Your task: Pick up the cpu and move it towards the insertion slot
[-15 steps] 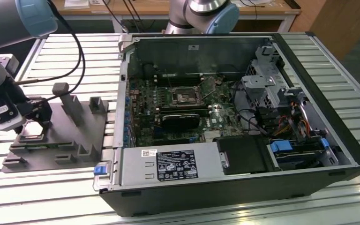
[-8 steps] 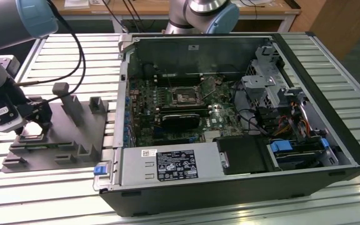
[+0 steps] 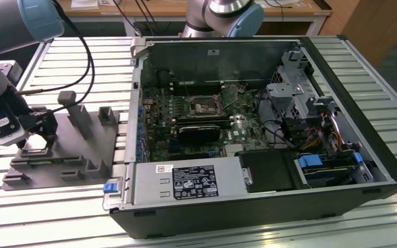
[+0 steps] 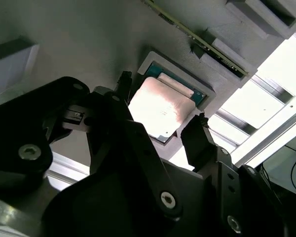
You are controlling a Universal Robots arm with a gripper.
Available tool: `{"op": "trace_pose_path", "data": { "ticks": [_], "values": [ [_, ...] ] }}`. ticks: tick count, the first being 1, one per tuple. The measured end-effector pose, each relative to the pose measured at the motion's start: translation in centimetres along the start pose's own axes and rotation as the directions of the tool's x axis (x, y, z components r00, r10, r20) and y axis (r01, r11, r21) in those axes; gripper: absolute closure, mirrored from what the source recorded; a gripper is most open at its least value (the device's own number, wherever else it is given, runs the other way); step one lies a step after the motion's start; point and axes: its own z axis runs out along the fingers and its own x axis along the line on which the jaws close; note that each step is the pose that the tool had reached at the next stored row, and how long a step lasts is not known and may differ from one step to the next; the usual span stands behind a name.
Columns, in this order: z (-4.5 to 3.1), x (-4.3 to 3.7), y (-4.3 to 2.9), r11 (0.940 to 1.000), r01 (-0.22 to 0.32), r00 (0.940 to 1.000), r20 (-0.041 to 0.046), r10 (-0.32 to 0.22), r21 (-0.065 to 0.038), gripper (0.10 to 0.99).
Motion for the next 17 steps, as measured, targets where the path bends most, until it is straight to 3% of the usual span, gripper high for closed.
{"op": "trace_pose_path", "data": {
  "ticks": [4, 5, 12, 17],
  "values": [
    [-0.01, 0.0, 0.0, 1.0, 0.0, 1.0, 0.0, 0.0, -0.003, 0.42],
    [-0.01, 0.0, 0.0, 1.0, 0.0, 1.0, -0.0001, 0.0, -0.003, 0.49],
    [-0.06, -0.18, 0.0, 1.0, 0.0, 1.0, 0.0001, 0.0, -0.007, 0.541],
    [-0.95, -0.19, 0.03, 1.0, 0.0, 1.0, 0.0001, 0.0, -0.01, 0.541]
  ]
}}
